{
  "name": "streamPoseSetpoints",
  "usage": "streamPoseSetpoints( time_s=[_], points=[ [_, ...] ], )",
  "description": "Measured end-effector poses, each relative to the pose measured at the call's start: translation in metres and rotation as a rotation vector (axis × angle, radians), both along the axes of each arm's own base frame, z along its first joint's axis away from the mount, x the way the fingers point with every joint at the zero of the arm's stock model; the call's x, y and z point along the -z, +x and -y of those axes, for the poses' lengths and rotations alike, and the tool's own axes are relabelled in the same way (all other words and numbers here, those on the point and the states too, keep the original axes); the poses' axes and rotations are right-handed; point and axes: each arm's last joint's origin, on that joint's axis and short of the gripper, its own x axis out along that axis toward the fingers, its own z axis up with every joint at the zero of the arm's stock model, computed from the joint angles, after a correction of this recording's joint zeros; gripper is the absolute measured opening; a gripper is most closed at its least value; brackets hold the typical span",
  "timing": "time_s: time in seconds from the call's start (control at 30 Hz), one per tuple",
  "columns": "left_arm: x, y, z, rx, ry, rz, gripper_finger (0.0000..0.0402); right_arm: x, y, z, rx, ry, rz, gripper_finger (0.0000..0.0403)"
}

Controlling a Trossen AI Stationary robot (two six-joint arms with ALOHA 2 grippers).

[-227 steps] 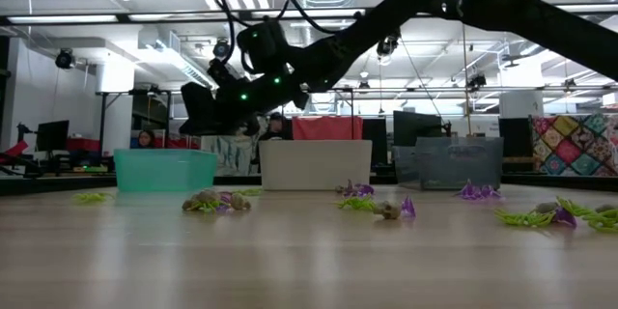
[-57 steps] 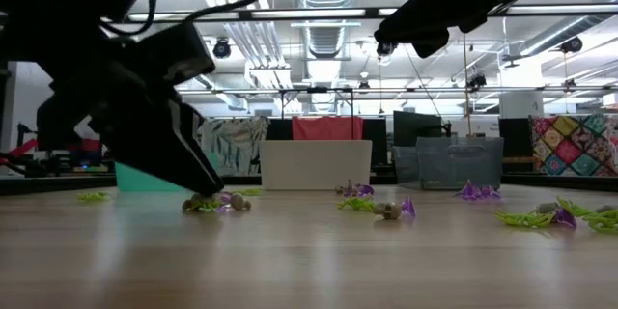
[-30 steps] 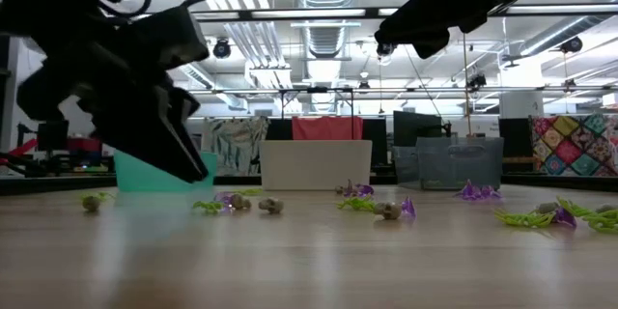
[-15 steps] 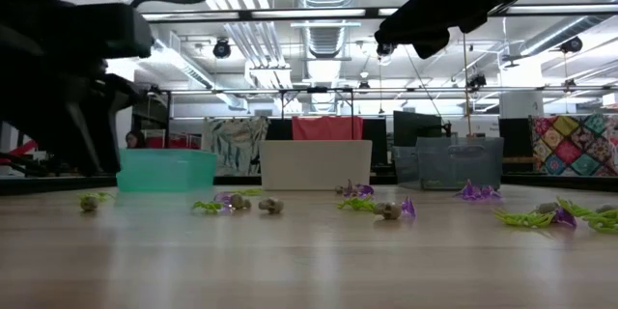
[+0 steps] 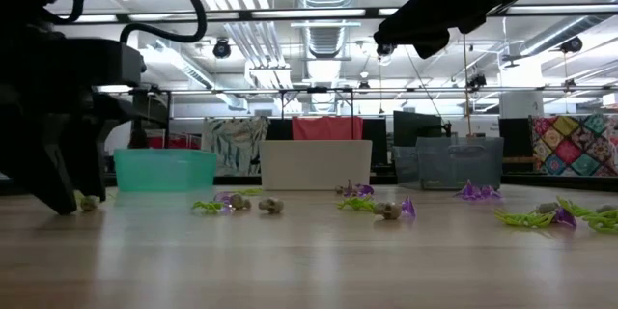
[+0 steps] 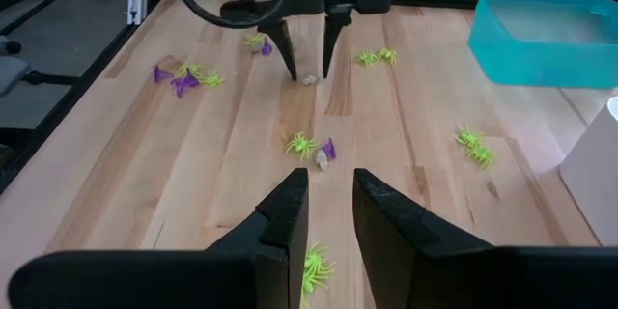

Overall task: Sort Halloween decoration
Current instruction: Put the white skull toy into the white bin

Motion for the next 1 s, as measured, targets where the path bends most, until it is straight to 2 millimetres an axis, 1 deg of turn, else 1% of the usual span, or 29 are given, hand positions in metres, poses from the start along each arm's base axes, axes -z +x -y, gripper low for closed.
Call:
streamPoseSetpoints(
  time_s=[0.4, 1.0],
  points=[
    [0.0009, 0.0033, 0.0012, 0.004, 0.008, 0.033, 0.0109, 0.0000, 0.0000, 0.0000, 0.000, 0.000, 0.000, 0.0075],
    [0.0003, 0.0035, 0.0005, -0.024, 0.010, 0.043, 0.0023, 0.0000, 0.0000, 0.0000, 0.000, 0.001, 0.000, 0.0075]
  ],
)
